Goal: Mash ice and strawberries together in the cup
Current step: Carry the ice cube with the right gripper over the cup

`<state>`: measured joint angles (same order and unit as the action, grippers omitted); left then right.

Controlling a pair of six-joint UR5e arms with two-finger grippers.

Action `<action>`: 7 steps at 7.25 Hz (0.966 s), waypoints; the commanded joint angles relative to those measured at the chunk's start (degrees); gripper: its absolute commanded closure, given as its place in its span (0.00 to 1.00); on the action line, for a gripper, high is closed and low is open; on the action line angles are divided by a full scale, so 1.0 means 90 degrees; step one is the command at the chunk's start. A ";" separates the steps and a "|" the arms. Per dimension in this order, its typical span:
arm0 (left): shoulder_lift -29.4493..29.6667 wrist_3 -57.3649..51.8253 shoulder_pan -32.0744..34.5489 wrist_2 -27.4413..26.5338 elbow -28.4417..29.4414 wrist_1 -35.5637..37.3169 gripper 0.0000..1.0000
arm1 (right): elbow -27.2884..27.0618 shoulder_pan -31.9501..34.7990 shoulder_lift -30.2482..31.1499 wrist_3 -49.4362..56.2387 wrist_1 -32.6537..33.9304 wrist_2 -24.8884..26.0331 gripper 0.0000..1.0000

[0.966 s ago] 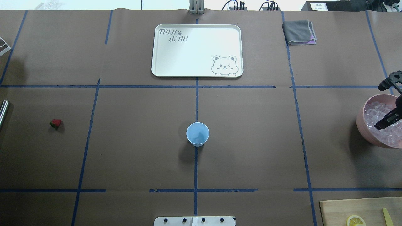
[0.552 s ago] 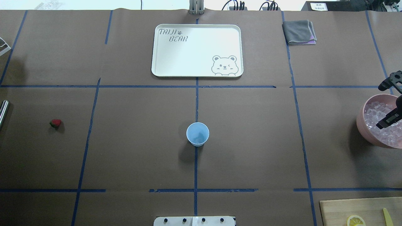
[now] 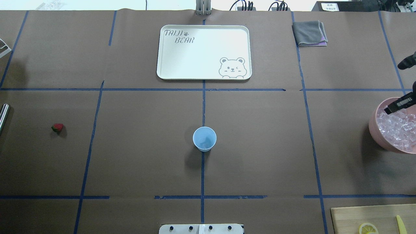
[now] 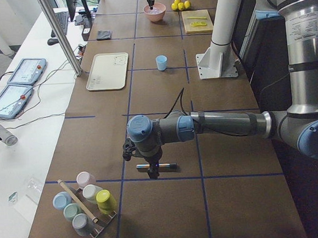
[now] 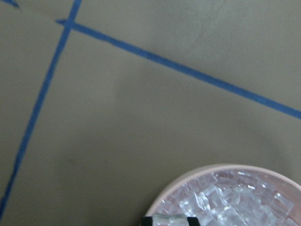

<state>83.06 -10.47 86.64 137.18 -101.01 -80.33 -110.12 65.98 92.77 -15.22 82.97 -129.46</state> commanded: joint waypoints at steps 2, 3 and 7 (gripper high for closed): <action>0.0010 0.0001 -0.0007 -0.0008 -0.0017 -0.0010 0.00 | -0.0235 -0.0502 -0.1755 -0.2291 0.0979 0.0048 1.00; 0.0029 0.0001 -0.0007 0.0002 -0.0026 -0.0010 0.00 | -0.0225 -0.0814 -0.2517 -0.2535 0.1740 0.0136 1.00; 0.0078 0.0001 -0.0007 0.0002 -0.0046 -0.0029 0.00 | 0.0116 -0.2356 -0.4006 -0.4124 0.2021 0.1024 1.00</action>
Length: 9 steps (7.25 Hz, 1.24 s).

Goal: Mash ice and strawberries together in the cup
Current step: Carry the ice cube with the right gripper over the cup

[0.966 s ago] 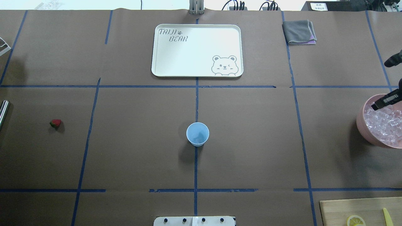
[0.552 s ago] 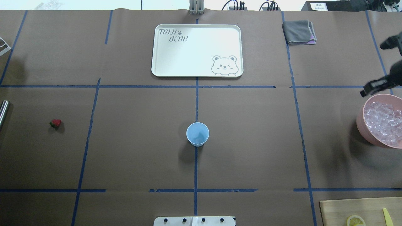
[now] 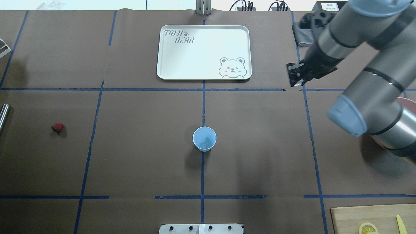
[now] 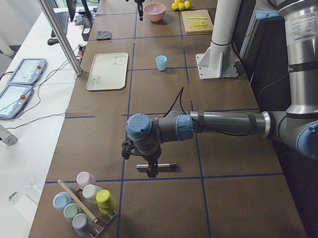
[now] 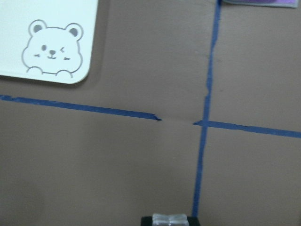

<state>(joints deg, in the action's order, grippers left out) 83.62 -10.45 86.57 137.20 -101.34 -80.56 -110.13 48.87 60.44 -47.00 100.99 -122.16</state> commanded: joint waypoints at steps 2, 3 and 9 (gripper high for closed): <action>0.0074 -0.0001 0.0000 0.0000 0.0000 0.0005 0.00 | 0.0709 -0.1421 -0.1407 -0.1948 0.0029 0.1000 1.00; 0.0074 -0.0001 0.0000 0.0000 0.0000 -0.0004 0.00 | 0.1042 -0.1861 -0.1780 -0.2545 0.0029 0.1382 1.00; 0.0074 0.0009 -0.0078 0.0020 0.0000 0.0005 0.00 | 0.1797 -0.2637 -0.2107 -0.3284 0.0000 0.2031 0.94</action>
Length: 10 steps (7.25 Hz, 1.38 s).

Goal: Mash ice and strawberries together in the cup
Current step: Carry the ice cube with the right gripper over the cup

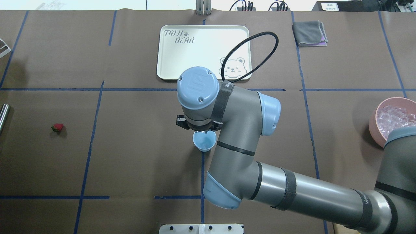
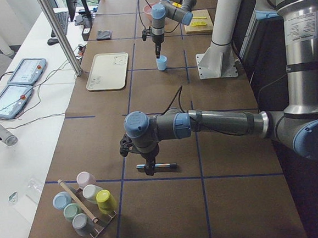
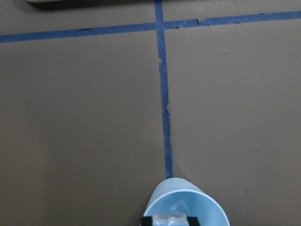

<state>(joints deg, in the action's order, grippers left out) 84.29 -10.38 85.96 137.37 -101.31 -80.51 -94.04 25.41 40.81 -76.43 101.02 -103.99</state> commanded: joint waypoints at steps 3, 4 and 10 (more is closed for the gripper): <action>0.0000 0.0011 -0.0020 0.0010 -0.0003 0.0000 0.00 | -0.0010 -0.0109 0.0124 -0.0130 -0.0004 0.0099 0.01; 0.0000 0.0011 -0.0030 0.0010 -0.0003 0.0000 0.00 | -0.0010 -0.0109 0.0143 -0.0130 -0.0004 0.0099 0.01; 0.0000 0.0011 -0.0050 0.0010 0.0007 0.0000 0.00 | -0.1264 0.1411 0.1718 0.2058 -0.0130 -0.0701 0.01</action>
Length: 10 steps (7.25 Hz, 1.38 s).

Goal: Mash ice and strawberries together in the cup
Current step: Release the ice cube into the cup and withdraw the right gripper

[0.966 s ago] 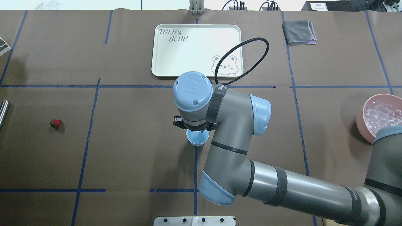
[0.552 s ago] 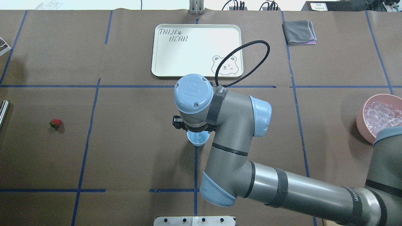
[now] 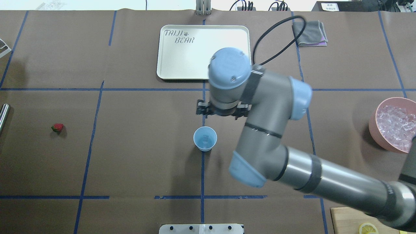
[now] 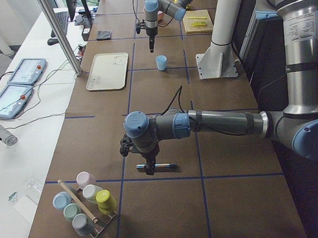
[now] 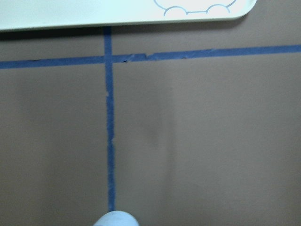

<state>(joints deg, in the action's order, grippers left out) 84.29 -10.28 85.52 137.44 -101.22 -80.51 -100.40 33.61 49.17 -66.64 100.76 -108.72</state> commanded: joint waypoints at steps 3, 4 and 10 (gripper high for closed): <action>0.0000 0.0000 -0.0010 0.0002 -0.0004 0.0000 0.00 | -0.1324 0.1877 0.2568 0.3195 -0.0509 -0.1141 0.01; 0.0000 0.0000 -0.0029 0.0002 0.0006 0.0000 0.00 | -0.1325 0.2239 0.3134 0.3698 -0.0880 -0.1356 0.01; 0.0000 0.0000 -0.0176 0.0002 -0.0013 0.0010 0.00 | -0.0985 0.3688 0.6097 0.6193 -0.3184 -0.1983 0.01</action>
<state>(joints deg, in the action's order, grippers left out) 84.29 -10.25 83.97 137.46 -101.31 -80.47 -110.58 65.88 100.46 -12.50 76.65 -126.11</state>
